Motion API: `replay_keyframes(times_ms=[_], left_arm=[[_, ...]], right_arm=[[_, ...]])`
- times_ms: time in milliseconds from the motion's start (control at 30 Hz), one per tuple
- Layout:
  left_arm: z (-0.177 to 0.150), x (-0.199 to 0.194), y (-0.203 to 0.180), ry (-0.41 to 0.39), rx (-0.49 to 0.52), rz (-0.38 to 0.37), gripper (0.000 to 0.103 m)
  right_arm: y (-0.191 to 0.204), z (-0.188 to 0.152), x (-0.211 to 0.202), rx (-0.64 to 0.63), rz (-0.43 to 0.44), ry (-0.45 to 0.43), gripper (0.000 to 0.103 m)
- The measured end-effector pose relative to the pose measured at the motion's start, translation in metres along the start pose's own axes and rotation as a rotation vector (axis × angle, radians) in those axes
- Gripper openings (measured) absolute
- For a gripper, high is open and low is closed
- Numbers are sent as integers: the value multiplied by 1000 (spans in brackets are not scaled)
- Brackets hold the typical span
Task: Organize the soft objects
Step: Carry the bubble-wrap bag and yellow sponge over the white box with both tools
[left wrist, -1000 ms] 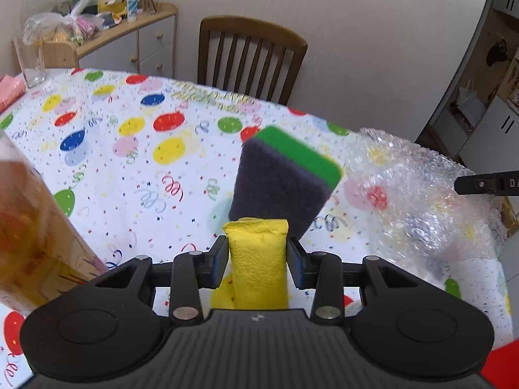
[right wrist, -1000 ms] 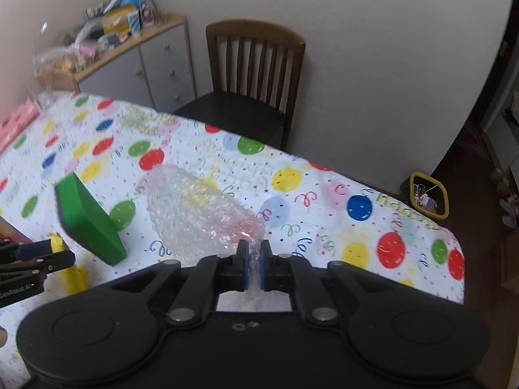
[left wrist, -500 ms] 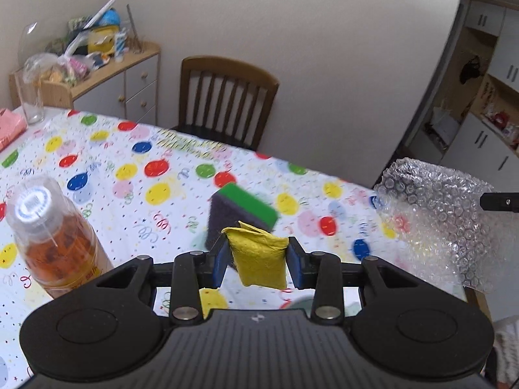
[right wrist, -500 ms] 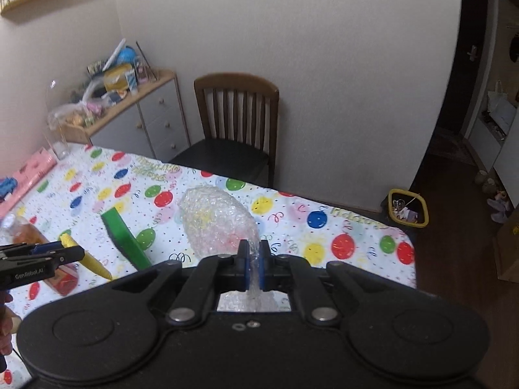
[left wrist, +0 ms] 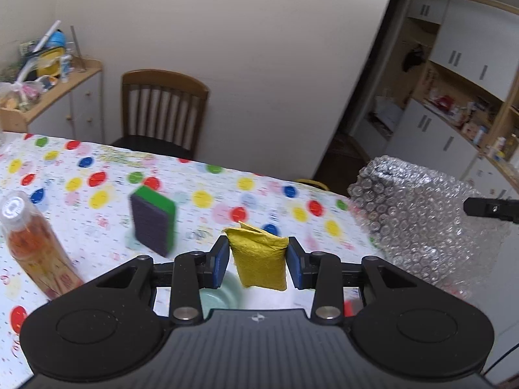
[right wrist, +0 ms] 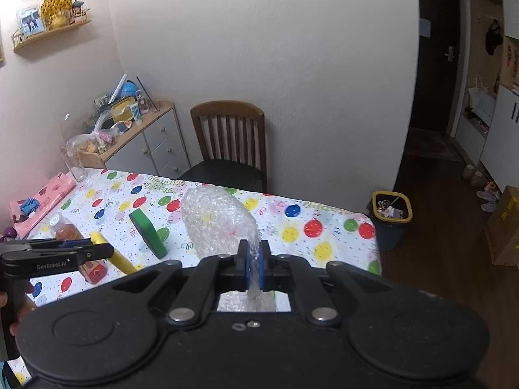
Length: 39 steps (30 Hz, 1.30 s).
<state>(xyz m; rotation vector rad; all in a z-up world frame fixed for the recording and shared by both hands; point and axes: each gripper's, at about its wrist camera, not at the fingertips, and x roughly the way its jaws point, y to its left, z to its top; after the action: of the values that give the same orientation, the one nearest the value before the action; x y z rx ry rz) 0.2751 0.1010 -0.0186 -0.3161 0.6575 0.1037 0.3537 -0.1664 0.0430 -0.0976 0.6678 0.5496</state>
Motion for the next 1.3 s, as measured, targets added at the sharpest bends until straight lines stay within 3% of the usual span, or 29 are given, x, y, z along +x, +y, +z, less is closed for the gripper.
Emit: replay_keyframes(times_ms=[233,633,1033,1300], left_arm=[[-9,-15,-48,17,52,-85,37],[-40,-17,-124,123,159,-231,37],[-82,2,-179,301,238,-360,37],[-111,29,-207,392,278,-365,37]], right_arm=[[-26,-22,-41,46,-22,-21,4],[-62,-75,-77,143,-37,21,4],[-94,-118,-74,213,-67,92,4],[-113,-142,-48,230,-91,154,4]])
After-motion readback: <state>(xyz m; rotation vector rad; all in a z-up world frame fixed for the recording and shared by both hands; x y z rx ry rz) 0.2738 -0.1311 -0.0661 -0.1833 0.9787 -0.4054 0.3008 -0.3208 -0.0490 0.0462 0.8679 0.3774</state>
